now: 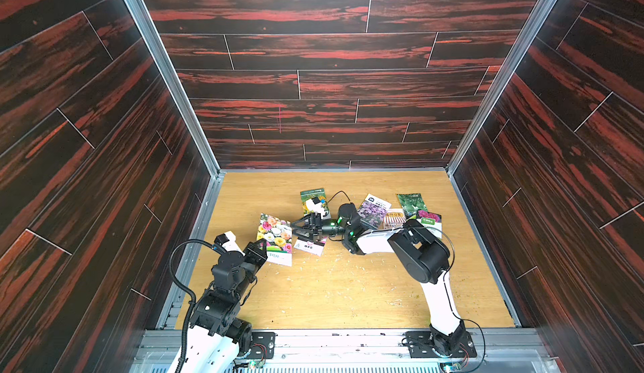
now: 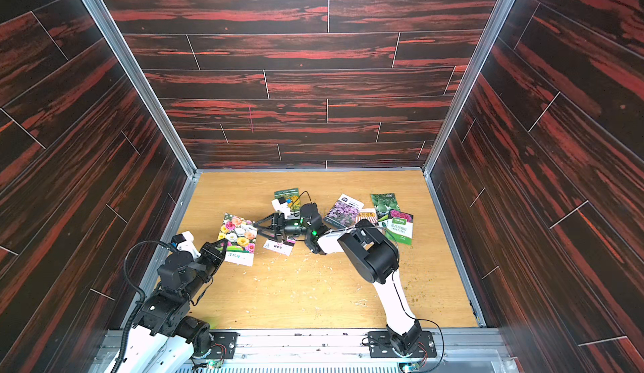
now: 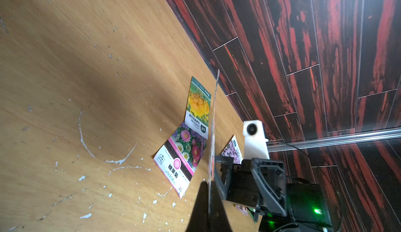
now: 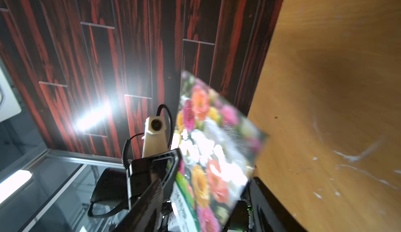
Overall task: Arrange the seed packets in a row
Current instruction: Place the seed packet at the center of the board.
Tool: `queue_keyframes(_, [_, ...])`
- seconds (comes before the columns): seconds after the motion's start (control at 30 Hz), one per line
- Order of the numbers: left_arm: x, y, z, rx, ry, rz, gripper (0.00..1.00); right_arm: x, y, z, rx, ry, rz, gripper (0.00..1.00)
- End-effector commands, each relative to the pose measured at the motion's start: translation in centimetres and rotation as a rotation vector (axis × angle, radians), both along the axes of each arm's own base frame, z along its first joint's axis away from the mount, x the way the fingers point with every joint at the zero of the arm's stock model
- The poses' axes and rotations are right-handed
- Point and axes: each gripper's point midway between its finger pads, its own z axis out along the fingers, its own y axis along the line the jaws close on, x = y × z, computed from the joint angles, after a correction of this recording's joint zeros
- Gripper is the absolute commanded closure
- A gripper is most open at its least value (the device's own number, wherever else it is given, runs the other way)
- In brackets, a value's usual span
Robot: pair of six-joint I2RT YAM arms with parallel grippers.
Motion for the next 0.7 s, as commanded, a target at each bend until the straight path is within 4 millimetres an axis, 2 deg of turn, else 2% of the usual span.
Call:
queue_keyframes(0.0, [0.3,-0.3,-0.4,-0.014,0.001,-0.006,1.00,-0.8,1.0,0.7,0.027,-0.012,0.042,0.38])
queue_keyframes(0.07, [0.4,-0.4,-0.6,-0.019,0.008,-0.006,1.00,-1.1,1.3,0.7,0.028,-0.019,0.052,0.45])
queue_keyframes(0.13, [0.5,-0.5,-0.7,-0.023,0.011,-0.009,1.00,-1.1,1.5,0.7,0.029,-0.018,0.055,0.56])
queue_keyframes(0.17, [0.6,-0.5,-0.7,-0.024,0.011,-0.009,1.00,-1.0,1.5,0.6,0.028,-0.016,0.055,0.66])
queue_keyframes(0.23, [0.5,-0.3,-0.9,-0.010,0.020,-0.003,1.00,-0.9,1.6,0.3,0.018,-0.012,0.048,0.93])
queue_keyframes(0.27, [0.5,-0.1,-0.9,0.007,0.029,0.005,1.00,-1.0,1.7,0.0,0.005,-0.010,0.050,1.00])
queue_keyframes(0.33, [0.3,0.5,-1.0,0.049,0.057,0.024,1.00,-0.9,1.7,-0.6,-0.024,-0.011,0.039,1.00])
queue_keyframes(0.37, [0.1,1.0,-1.1,0.078,0.080,0.044,0.90,-0.8,1.7,-0.9,-0.041,-0.012,0.028,1.00])
queue_keyframes(0.43, [-0.6,2.9,-1.5,0.149,0.147,0.122,0.41,-0.6,1.8,-2.2,-0.094,-0.006,-0.008,1.00])
queue_keyframes(0.47, [-1.2,4.6,-1.4,0.205,0.193,0.197,0.20,-0.3,1.8,-3.2,-0.134,0.000,-0.036,1.00])
queue_keyframes(0.5, [-2.2,6.4,-1.4,0.275,0.245,0.271,0.04,-0.3,1.8,-4.1,-0.172,-0.003,-0.059,1.00])
queue_keyframes(0.57, [-2.4,8.9,1.1,0.409,0.235,0.363,0.00,-0.4,2.1,-6.1,-0.255,-0.006,-0.099,1.00])
queue_keyframes(0.67, [-1.1,9.2,4.2,0.495,0.228,0.347,0.00,-1.0,3.6,-8.2,-0.313,-0.005,-0.131,1.00])
